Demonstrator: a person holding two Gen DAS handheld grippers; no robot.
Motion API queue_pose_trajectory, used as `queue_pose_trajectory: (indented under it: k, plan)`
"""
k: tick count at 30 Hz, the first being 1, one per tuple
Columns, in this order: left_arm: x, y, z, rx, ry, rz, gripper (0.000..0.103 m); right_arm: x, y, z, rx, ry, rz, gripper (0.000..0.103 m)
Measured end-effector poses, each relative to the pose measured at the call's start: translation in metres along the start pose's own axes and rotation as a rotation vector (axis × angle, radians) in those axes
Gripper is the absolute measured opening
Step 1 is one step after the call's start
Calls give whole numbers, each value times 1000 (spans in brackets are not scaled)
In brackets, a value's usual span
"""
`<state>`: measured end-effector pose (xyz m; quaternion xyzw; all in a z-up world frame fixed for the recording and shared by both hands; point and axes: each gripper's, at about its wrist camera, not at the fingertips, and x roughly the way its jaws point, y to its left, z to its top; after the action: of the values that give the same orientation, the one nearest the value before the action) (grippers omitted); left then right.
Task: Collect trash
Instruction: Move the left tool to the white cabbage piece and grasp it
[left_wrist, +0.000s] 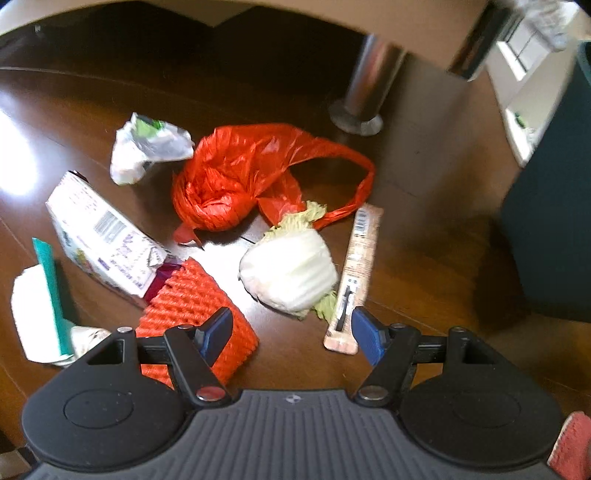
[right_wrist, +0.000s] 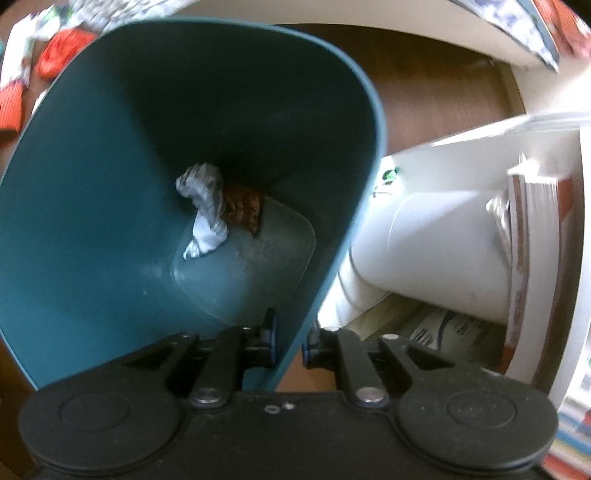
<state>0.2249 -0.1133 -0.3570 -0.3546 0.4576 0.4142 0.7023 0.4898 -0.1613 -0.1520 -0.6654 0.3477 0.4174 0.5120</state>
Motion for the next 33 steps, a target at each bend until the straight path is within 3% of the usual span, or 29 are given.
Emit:
queue_pose_trajectory:
  k: [5, 9, 11, 17, 19, 23, 27, 33]
  plan:
    - [41, 12, 24, -140, 92, -35, 70, -2, -9, 6, 54, -15, 14, 10]
    - [48, 6, 42, -145, 73, -15, 71, -5, -14, 5, 77, -26, 15, 10]
    - [51, 3, 49, -142, 67, 4, 82, 10, -24, 0, 88, -31, 14, 9]
    - [75, 5, 56, -316, 157, 109, 83, 14, -25, -1, 118, -29, 12, 9]
    - [84, 1, 57, -340, 181, 102, 83, 9, -22, -1, 124, -31, 12, 9]
    - [96, -4, 56, -367, 213, 149, 85, 8, -23, -2, 133, -36, 14, 8]
    - [103, -8, 58, -383, 224, 166, 98, 7, -24, -2, 134, -41, 16, 8]
    - [108, -17, 61, -342, 226, 158, 96, 4, -23, -4, 136, -56, 16, 8]
